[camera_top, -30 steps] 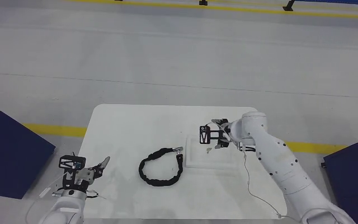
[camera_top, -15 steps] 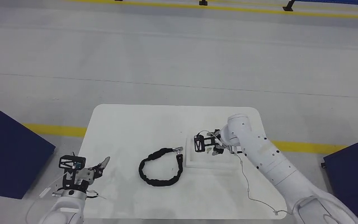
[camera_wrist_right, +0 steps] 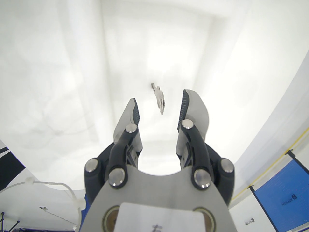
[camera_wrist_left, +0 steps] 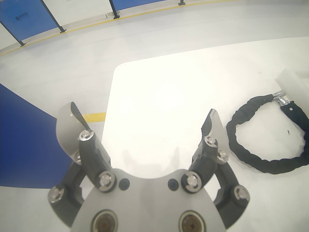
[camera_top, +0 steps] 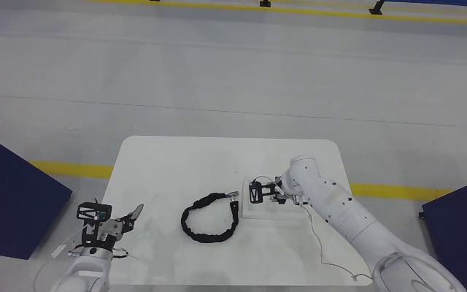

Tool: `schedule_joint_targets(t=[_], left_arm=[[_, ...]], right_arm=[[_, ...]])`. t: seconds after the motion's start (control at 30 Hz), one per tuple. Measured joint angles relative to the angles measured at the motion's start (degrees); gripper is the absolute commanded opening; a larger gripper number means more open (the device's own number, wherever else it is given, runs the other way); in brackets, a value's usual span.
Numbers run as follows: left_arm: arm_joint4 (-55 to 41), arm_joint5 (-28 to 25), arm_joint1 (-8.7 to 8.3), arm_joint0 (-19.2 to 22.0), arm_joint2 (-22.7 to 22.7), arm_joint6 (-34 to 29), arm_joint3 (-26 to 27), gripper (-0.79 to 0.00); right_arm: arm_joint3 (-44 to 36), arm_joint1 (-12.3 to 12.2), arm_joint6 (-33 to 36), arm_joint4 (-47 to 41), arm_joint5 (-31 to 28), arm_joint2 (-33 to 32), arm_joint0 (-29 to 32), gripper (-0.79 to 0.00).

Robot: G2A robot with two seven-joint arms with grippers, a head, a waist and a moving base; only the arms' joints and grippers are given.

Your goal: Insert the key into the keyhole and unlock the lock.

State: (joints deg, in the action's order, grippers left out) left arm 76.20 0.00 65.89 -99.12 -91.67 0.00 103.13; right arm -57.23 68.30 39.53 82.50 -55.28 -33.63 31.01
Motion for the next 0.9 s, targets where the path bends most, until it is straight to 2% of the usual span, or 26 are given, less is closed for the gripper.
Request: schedule_joint_targets(t=[0.43,0.53,0.57,0.6,0.9], left_arm=[[0.00,0.00,0.00,0.00,0.00,0.00,0.00,0.000],[0.00,0.00,0.00,0.00,0.00,0.00,0.00,0.000],[0.00,0.00,0.00,0.00,0.00,0.00,0.00,0.000],[0.00,0.00,0.00,0.00,0.00,0.00,0.00,0.000],[0.00,0.00,0.00,0.00,0.00,0.00,0.00,0.000]], right_arm=[[5.39,1.78,-3.32,1.19,-0.61,1.69,-1.23,-0.591],[6.14,2.09,-3.86,1.38,-0.72,1.92,-1.32,-0.653],[6.35,2.18,-3.98,1.41,-0.77,1.99,-1.35,-0.751],[6.62,2.31,-4.13,1.45,-0.80,2.07,-1.38,-0.785],[8.44,2.76,-5.15,1.05,-1.20,1.50,-2.14,-0.785]])
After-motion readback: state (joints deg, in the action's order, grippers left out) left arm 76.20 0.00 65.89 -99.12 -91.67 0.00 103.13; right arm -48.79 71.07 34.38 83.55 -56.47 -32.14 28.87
